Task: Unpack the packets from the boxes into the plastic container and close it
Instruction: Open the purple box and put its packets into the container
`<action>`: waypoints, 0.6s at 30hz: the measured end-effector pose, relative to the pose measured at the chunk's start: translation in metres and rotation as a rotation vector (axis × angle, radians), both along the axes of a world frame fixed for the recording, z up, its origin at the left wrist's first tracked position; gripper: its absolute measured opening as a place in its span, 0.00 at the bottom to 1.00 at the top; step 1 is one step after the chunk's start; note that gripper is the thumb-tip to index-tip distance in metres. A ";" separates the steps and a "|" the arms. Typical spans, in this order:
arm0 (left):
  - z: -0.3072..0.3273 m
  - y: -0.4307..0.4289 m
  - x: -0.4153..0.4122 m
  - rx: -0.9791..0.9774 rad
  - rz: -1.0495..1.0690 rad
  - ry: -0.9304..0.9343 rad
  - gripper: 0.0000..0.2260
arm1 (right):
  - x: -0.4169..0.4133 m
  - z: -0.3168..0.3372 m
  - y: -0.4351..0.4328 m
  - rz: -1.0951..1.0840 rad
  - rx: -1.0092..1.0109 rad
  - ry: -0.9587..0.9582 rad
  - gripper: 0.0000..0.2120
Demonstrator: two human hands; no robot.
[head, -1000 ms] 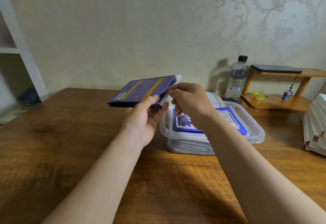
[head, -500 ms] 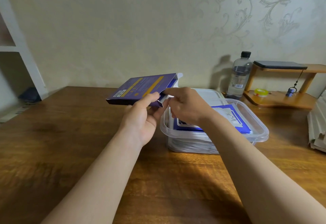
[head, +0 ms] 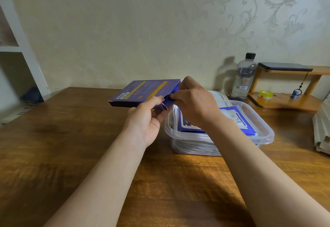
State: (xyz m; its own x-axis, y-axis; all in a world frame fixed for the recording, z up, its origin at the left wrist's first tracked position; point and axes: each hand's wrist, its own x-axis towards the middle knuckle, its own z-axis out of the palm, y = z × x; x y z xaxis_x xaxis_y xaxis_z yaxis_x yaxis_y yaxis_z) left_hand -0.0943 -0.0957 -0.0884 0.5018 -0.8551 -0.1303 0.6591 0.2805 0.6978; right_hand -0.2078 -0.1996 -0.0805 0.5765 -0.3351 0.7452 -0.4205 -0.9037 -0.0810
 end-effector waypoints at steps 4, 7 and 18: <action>0.000 -0.001 -0.001 0.009 0.035 0.000 0.14 | 0.000 -0.001 0.002 -0.051 -0.070 -0.036 0.03; -0.001 -0.001 0.000 0.011 0.059 0.016 0.17 | -0.004 -0.001 -0.001 -0.043 -0.073 -0.076 0.06; 0.001 -0.001 0.001 -0.006 0.085 0.039 0.15 | -0.038 0.022 -0.002 0.025 0.266 -0.243 0.10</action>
